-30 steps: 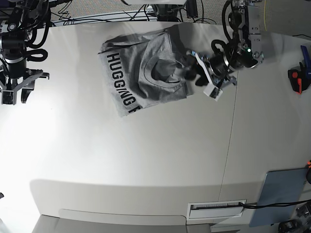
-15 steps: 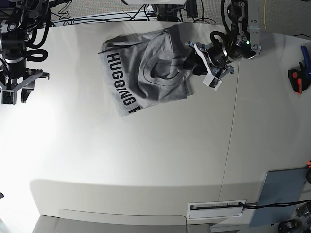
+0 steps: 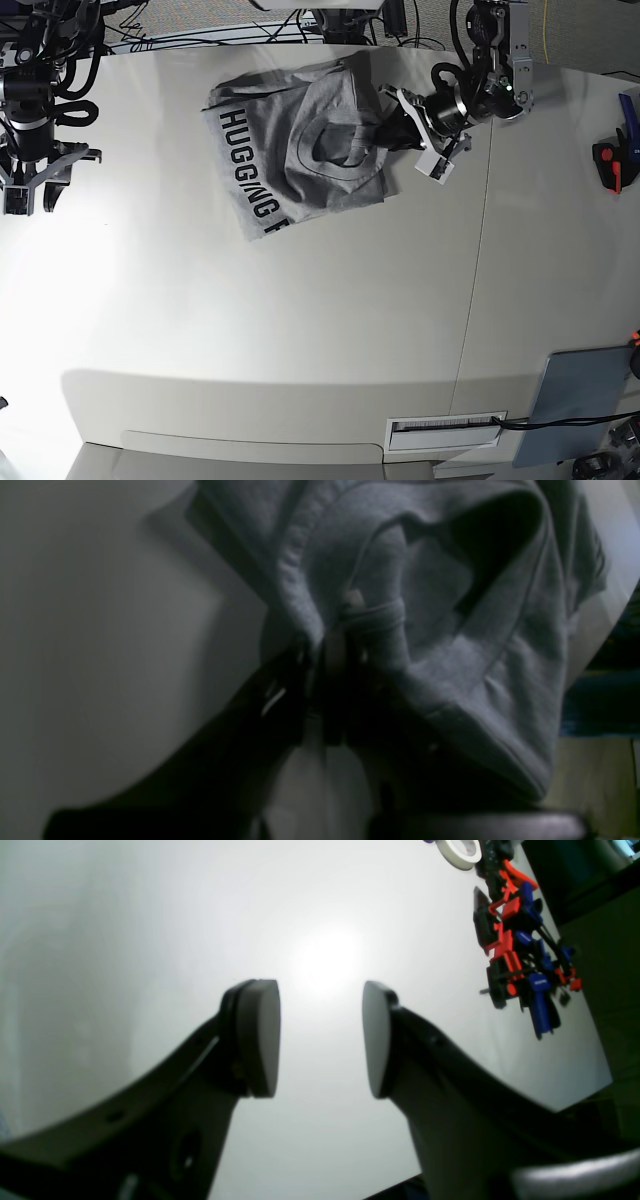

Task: Fold the T-shirt properly
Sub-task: 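Withdraw the right gripper and press the fold with the left gripper, then release the fold with the left gripper and lift it away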

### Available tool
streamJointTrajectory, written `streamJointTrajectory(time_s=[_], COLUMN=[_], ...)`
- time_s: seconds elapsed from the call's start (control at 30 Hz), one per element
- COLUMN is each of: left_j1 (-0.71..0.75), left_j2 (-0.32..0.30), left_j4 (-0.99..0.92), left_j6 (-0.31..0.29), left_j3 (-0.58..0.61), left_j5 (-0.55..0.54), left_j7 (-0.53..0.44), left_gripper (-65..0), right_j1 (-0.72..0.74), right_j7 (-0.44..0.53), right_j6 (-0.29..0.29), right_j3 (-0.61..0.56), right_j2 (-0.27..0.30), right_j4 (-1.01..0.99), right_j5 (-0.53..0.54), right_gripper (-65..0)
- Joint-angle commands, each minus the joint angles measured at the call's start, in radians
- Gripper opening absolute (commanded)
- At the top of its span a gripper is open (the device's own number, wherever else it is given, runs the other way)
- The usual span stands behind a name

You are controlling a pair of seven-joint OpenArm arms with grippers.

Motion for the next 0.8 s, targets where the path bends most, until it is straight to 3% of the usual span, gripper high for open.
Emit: streamJointTrajectory(time_s=[0.0,0.33,0.53,0.6,0.77], left_j1=[-0.015,-0.122,-0.17,-0.167,-0.167], left_j2=[-0.003,-0.003,-0.003,-0.003,-0.005], left_j4=[0.018,0.076,0.076,0.076,0.076], left_j6=[-0.022,-0.008,0.161,0.175,0.175], left_j3=[-0.001,-0.002,-0.002,-0.002,-0.002], left_j5=[-0.024,-0.046,0.204,0.261,0.247], left_j7=[-0.017,-0.014,-0.025,-0.024,-0.025], left_gripper=[-65.0,-65.0,-64.3,-55.8,-27.2], right_j1=[0.002,0.002,-0.026,-0.035,-0.036], right_j7=[0.02,0.02,0.026,0.024,0.026], right_j6=[-0.002,-0.002,-0.002,-0.002,-0.002], right_j3=[0.008,0.008,0.008,0.008,0.008], right_j2=[0.014,0.014,0.014,0.014,0.014], right_j4=[0.017,0.017,0.017,0.017,0.017], right_j5=[-0.006,-0.006,-0.006,-0.006,-0.006], right_gripper=[-38.6,-38.6,-38.6,-38.6,-38.6])
